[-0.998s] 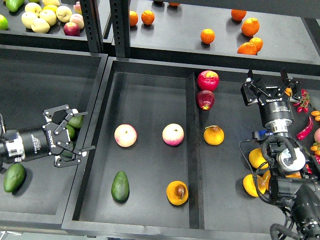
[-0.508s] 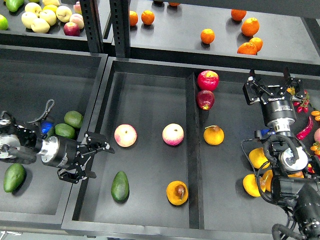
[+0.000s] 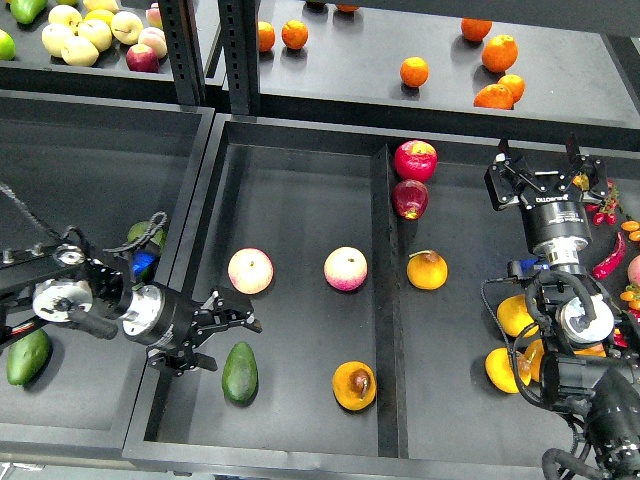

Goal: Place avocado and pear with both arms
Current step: 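Move the left gripper toward the dark green avocado in the center bin, then lower the left gripper onto the avocado and close it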

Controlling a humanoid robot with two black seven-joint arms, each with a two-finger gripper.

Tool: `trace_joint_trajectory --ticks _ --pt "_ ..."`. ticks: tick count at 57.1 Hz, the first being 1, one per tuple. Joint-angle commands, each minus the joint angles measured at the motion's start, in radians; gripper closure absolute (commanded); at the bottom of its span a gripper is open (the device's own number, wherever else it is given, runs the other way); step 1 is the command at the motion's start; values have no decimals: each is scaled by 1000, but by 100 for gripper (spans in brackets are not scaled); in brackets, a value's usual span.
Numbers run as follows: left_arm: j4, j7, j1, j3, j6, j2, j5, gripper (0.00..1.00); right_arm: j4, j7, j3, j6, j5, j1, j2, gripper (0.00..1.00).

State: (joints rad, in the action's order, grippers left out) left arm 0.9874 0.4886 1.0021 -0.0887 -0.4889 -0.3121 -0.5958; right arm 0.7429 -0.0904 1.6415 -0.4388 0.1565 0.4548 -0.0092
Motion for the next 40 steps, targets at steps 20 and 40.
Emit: trace_joint_trajectory --ticks 20,40 --pt "-165 0 -16 21 0 85 -107 1 29 0 8 -3 0 -5 -1 1" --pt "-256 0 -74 21 0 145 -118 1 46 1 8 -3 0 -7 3 1"
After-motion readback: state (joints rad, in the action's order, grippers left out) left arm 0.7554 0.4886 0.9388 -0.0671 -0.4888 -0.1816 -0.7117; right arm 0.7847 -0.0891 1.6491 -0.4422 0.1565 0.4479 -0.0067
